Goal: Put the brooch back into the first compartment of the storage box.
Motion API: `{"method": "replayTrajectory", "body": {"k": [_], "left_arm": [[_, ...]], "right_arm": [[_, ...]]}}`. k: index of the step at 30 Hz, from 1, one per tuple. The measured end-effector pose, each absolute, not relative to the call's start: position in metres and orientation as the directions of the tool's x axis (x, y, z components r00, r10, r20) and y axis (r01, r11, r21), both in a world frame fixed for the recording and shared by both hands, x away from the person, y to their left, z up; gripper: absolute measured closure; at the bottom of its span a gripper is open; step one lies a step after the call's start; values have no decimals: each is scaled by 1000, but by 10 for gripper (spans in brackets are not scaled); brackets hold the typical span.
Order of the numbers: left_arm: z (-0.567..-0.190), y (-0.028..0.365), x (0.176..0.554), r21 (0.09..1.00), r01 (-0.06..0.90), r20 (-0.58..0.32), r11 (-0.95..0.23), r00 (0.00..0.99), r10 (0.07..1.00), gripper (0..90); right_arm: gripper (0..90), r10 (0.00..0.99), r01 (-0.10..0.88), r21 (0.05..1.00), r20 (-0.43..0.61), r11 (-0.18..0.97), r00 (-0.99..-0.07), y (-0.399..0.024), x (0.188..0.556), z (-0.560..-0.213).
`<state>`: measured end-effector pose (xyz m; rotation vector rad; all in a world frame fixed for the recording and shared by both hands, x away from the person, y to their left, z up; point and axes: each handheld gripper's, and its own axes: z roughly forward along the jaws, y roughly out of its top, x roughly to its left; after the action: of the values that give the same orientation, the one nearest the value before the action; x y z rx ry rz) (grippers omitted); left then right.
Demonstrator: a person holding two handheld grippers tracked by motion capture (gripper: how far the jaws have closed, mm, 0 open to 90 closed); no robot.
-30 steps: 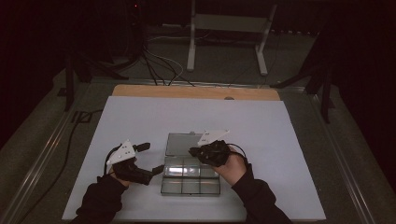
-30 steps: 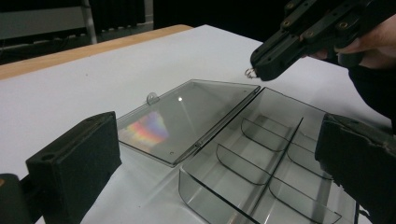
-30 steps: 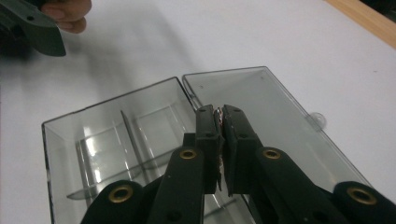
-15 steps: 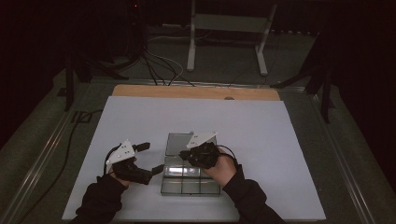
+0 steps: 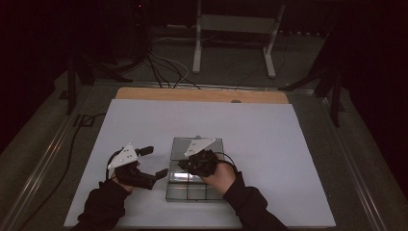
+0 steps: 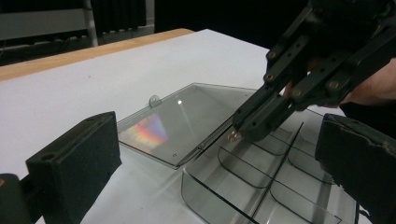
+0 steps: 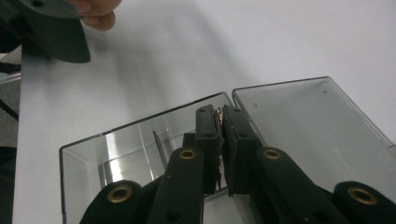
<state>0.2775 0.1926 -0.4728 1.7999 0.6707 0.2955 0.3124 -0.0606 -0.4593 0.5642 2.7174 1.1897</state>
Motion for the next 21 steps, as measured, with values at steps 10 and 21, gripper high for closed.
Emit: {"method": "replayTrajectory", "body": {"k": [10,21], "left_arm": [[-472,192,277,934,295,-130,-201,806,578,10],[-470,190,277,933,292,-124,-209,809,574,10]], "right_arm": [[712,388,279,753,34,595,-921,-60,313,-459],[321,445,300,824,66,480,-893,-85,312,-442]]}}
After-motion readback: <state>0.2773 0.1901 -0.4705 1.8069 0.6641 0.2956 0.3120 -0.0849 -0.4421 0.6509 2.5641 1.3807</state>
